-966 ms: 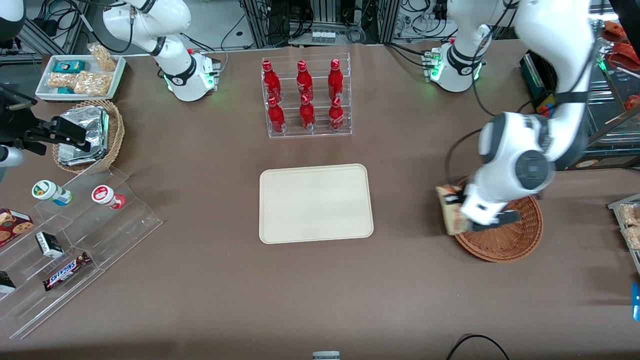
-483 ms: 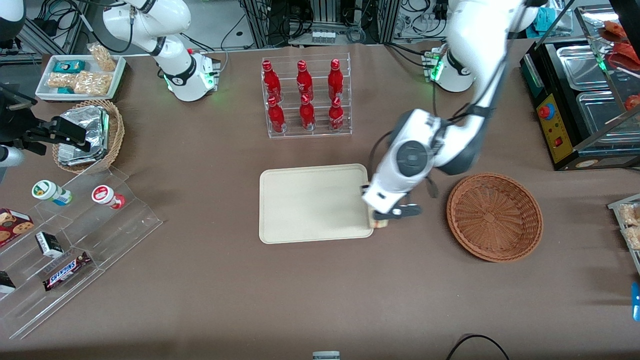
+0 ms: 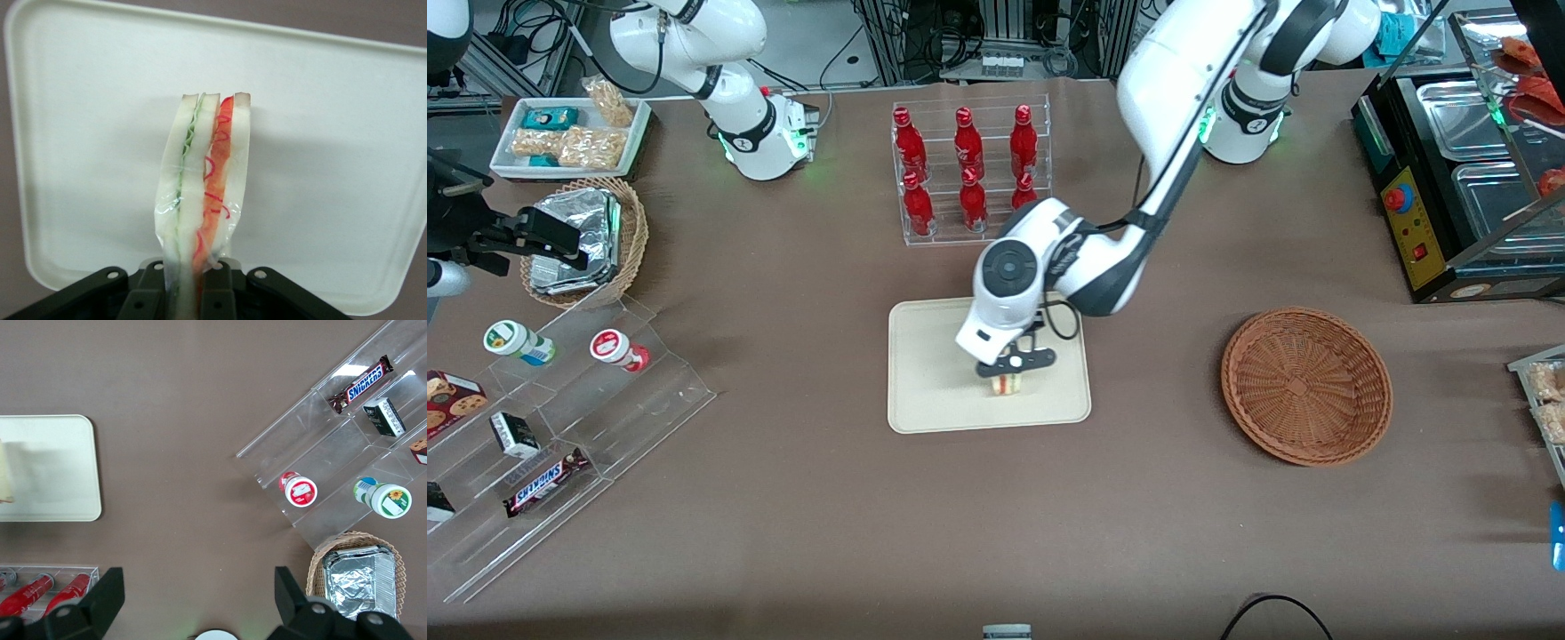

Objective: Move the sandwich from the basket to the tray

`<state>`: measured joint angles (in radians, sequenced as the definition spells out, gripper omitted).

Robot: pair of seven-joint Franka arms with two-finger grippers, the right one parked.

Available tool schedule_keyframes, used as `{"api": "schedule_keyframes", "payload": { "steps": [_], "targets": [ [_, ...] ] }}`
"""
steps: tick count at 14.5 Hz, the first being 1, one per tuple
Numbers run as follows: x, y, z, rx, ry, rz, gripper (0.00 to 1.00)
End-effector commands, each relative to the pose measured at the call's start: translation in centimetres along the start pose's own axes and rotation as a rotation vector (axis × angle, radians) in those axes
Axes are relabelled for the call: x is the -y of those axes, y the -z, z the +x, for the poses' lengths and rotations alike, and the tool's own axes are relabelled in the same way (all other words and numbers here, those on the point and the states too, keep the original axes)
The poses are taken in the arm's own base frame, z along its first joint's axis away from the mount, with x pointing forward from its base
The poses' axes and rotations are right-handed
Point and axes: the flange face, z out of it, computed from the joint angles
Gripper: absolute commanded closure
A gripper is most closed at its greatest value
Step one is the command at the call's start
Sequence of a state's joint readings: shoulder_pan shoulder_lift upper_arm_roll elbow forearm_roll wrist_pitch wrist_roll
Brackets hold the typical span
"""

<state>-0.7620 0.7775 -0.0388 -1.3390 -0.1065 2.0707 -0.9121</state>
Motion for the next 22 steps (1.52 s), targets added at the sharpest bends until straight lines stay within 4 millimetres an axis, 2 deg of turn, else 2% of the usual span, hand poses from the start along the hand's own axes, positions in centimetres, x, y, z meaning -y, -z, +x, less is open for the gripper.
{"api": "schedule_keyframes", "payload": {
  "steps": [1,4,5,6,7,8,10,12,15,17,20,22],
  "targets": [
    [-2.3,-0.8,-0.4,-0.012,-0.003,-0.009,1.00],
    [-3.1,-3.0,-1.8,-0.009,-0.029,0.010,0.97],
    [-3.1,-3.0,-1.8,-0.010,-0.026,0.007,0.94],
    [-3.1,-3.1,-1.7,-0.009,-0.019,0.008,0.85],
    [-3.1,-2.8,-1.7,-0.011,0.003,0.003,0.62],
    [-3.1,-2.4,-1.7,-0.012,0.030,0.000,0.01],
    [-3.2,-1.1,-1.7,-0.024,0.055,-0.001,0.00],
    [-2.8,2.3,-1.9,-0.025,0.058,-0.004,0.00],
    [-1.2,8.5,-2.1,-0.030,0.060,0.025,0.00],
    [1.8,12.3,-1.2,-0.076,0.013,0.090,0.00],
    [6.7,14.2,-0.9,-0.008,0.033,0.174,0.00],
    [10.3,14.8,1.3,0.003,0.075,0.182,0.00]
  ]
}}
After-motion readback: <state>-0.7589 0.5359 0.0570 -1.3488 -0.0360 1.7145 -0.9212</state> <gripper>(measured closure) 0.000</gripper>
